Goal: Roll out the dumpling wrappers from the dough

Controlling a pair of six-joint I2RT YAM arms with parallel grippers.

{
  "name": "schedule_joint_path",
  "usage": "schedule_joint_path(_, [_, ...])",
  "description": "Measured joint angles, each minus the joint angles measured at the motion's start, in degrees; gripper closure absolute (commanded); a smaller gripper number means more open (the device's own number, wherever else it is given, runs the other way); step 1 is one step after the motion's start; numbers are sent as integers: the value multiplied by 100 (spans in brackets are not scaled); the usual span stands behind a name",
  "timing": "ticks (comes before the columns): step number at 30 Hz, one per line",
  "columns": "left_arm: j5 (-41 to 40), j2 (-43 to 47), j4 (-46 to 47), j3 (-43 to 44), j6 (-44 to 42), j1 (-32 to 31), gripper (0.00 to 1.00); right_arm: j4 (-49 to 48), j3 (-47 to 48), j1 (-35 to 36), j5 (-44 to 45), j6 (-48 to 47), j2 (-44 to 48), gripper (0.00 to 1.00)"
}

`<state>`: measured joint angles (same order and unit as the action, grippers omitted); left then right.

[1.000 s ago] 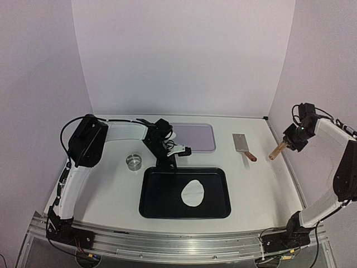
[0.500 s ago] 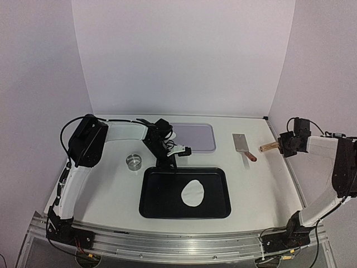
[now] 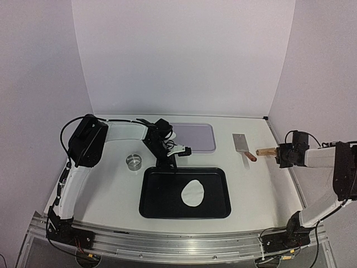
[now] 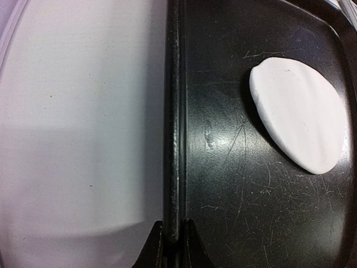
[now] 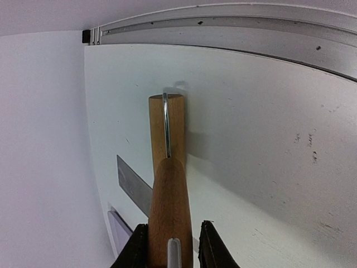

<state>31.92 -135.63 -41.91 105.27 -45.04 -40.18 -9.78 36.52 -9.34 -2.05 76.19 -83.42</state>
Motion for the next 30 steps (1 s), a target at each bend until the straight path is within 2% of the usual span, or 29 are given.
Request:
schedule_joint_path(8, [2,0,2,0,2,0,100,-109,-838,0,226,609,646,59])
schedule_joint_path(26, [2,0,2,0,7,0,100,635,-1316,0,668,1244,1272,44])
schedule_joint_path(27, [2,0,2,0,7,0,100,659,-1316,0,663,1250,1269,41])
schedule_joint_path(30, [2,0,2,0,6,0,100,792,-1320,0,652,1282,1229,22])
